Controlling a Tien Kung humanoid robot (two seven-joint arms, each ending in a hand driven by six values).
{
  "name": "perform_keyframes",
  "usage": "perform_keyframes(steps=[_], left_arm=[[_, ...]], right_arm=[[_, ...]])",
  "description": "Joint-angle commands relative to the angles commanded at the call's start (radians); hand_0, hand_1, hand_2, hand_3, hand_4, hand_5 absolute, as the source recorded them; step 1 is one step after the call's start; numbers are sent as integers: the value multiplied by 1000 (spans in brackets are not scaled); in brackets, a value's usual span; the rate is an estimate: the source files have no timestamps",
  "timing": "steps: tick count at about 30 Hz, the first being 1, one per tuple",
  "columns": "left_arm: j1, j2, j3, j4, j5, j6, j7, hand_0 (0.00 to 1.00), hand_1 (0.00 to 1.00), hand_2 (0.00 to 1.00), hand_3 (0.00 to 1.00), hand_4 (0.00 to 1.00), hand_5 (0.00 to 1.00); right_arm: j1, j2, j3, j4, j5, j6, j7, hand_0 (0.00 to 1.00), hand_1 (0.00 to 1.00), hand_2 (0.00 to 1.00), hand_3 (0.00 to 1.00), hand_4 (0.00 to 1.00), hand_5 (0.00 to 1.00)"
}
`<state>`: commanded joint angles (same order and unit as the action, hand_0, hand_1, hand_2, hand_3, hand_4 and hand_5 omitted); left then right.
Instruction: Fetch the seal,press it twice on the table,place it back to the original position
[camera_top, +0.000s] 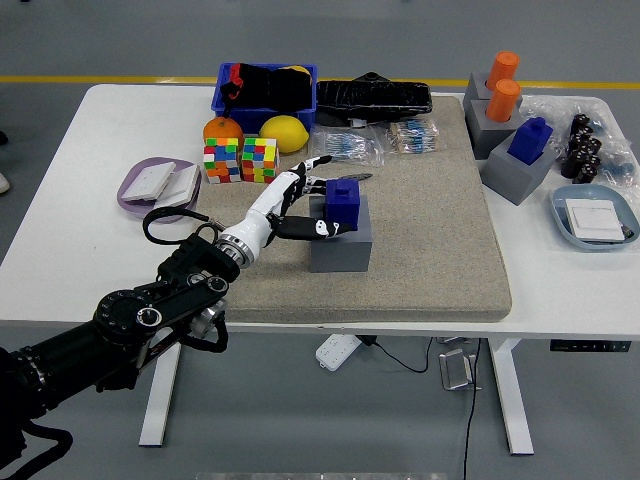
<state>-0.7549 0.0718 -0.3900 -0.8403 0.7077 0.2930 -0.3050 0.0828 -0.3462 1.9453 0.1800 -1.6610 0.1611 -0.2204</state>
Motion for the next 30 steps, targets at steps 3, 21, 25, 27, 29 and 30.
perform_keyframes(steps=[3, 21, 25, 27, 29, 30], left_arm=[[0, -4, 3, 4, -6, 6, -6, 887, 735, 692, 925, 933, 2], [9, -23, 10, 20, -27, 32, -31, 869, 708, 665, 912, 874, 2], [10, -26, 8, 21, -23, 39, -33, 864, 694, 639, 904, 842, 2], [11, -27, 5, 21, -15, 46, -31, 864, 694, 639, 904, 842, 2], [11, -27, 2, 22, -9, 54, -32, 864, 694, 639, 904, 842, 2], [12, -27, 1, 22, -8, 57, -33, 864, 694, 639, 904, 842, 2]], right_arm=[[0, -1, 0, 0, 0, 0, 0, 869, 732, 712, 712, 823, 507], [-4, -3, -5, 0, -2, 0, 1, 869, 732, 712, 713, 824, 505], [-4, -2, -4, 0, -4, 0, 1, 869, 732, 712, 713, 824, 505], [-3, -2, -4, 0, -4, 0, 1, 869, 732, 712, 713, 824, 505], [-3, -1, -5, 0, -4, 0, 1, 869, 732, 712, 713, 824, 505], [-3, -1, -6, 0, -3, 0, 2, 869, 732, 712, 713, 824, 505]])
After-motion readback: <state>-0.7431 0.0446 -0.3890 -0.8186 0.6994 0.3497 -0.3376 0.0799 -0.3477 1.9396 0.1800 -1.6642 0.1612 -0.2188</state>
